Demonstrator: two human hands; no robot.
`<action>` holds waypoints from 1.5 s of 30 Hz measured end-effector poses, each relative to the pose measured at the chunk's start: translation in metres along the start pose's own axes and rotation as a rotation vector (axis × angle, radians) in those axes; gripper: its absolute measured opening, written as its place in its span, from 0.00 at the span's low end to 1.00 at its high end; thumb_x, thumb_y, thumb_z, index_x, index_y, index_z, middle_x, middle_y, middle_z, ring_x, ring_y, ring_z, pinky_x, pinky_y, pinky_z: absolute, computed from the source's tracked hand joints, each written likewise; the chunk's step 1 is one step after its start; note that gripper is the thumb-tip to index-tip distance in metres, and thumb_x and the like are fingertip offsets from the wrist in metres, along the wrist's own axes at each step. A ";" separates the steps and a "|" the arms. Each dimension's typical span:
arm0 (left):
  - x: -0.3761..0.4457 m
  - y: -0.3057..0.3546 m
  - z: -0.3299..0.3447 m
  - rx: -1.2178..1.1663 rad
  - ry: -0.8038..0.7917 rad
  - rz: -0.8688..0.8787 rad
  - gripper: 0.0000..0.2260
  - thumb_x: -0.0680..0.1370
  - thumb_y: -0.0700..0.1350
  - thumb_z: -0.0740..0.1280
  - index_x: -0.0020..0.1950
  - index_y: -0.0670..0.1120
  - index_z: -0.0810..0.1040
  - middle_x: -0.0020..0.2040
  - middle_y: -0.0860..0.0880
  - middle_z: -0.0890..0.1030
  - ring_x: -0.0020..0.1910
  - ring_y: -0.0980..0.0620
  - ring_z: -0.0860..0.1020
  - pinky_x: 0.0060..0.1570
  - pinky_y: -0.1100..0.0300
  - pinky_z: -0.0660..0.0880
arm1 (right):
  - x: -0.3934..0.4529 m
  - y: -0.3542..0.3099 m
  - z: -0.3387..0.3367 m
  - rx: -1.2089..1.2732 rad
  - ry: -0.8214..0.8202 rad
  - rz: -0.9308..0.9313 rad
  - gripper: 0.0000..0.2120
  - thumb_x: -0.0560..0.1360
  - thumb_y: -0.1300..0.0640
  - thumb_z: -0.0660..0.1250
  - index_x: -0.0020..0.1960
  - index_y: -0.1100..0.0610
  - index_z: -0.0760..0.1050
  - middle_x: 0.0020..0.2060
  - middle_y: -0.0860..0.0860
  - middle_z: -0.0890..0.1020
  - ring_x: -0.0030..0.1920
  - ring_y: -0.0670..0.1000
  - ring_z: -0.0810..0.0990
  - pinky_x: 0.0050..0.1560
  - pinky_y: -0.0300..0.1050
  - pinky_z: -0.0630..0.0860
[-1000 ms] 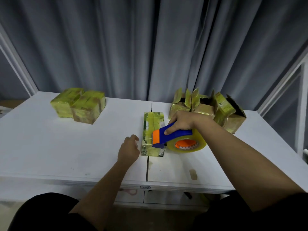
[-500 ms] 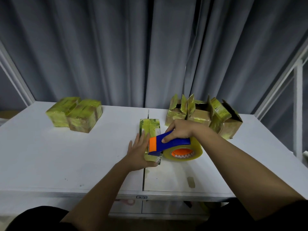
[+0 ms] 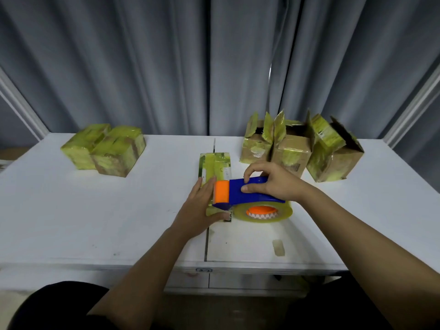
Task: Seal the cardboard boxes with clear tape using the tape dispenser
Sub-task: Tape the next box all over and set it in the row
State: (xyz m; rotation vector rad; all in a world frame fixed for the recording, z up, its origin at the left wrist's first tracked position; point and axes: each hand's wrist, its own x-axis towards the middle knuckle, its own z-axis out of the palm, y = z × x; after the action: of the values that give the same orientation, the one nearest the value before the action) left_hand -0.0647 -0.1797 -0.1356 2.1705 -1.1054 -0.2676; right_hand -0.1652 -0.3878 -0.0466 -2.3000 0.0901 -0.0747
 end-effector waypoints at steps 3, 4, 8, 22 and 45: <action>0.001 -0.001 0.002 0.045 0.028 -0.011 0.42 0.69 0.60 0.70 0.77 0.49 0.55 0.77 0.53 0.58 0.77 0.51 0.46 0.71 0.51 0.59 | -0.002 0.008 0.001 -0.044 0.011 -0.032 0.09 0.71 0.47 0.73 0.49 0.47 0.80 0.49 0.41 0.79 0.51 0.42 0.77 0.51 0.46 0.78; 0.002 -0.002 0.002 0.059 0.033 -0.003 0.40 0.70 0.60 0.70 0.77 0.49 0.57 0.77 0.52 0.59 0.77 0.51 0.47 0.71 0.52 0.59 | -0.003 0.010 0.001 -0.062 0.000 -0.052 0.11 0.70 0.45 0.73 0.50 0.46 0.79 0.50 0.41 0.78 0.52 0.43 0.77 0.52 0.48 0.78; 0.002 0.000 0.001 0.070 0.023 -0.003 0.37 0.70 0.62 0.65 0.75 0.49 0.60 0.76 0.51 0.62 0.77 0.48 0.49 0.71 0.50 0.59 | -0.016 0.017 -0.002 -0.336 -0.132 -0.170 0.30 0.66 0.37 0.74 0.65 0.42 0.71 0.60 0.41 0.71 0.57 0.44 0.73 0.54 0.41 0.74; -0.001 0.009 -0.002 0.193 0.048 -0.101 0.40 0.74 0.52 0.71 0.78 0.50 0.50 0.78 0.49 0.54 0.77 0.53 0.48 0.66 0.53 0.65 | -0.013 -0.024 -0.028 -1.075 -0.367 -0.118 0.38 0.74 0.49 0.66 0.75 0.35 0.46 0.61 0.50 0.65 0.46 0.50 0.69 0.42 0.45 0.74; 0.008 -0.021 -0.009 0.397 -0.021 0.128 0.35 0.75 0.55 0.68 0.77 0.51 0.55 0.77 0.49 0.59 0.77 0.45 0.52 0.72 0.47 0.58 | -0.051 -0.001 -0.056 -0.993 -0.297 0.011 0.37 0.74 0.53 0.65 0.75 0.34 0.50 0.58 0.50 0.65 0.48 0.49 0.67 0.44 0.43 0.71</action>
State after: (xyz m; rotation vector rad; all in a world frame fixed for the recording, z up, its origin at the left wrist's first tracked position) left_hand -0.0423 -0.1724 -0.1414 2.4278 -1.3981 -0.0114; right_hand -0.2205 -0.4238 -0.0095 -3.2650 -0.0257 0.4062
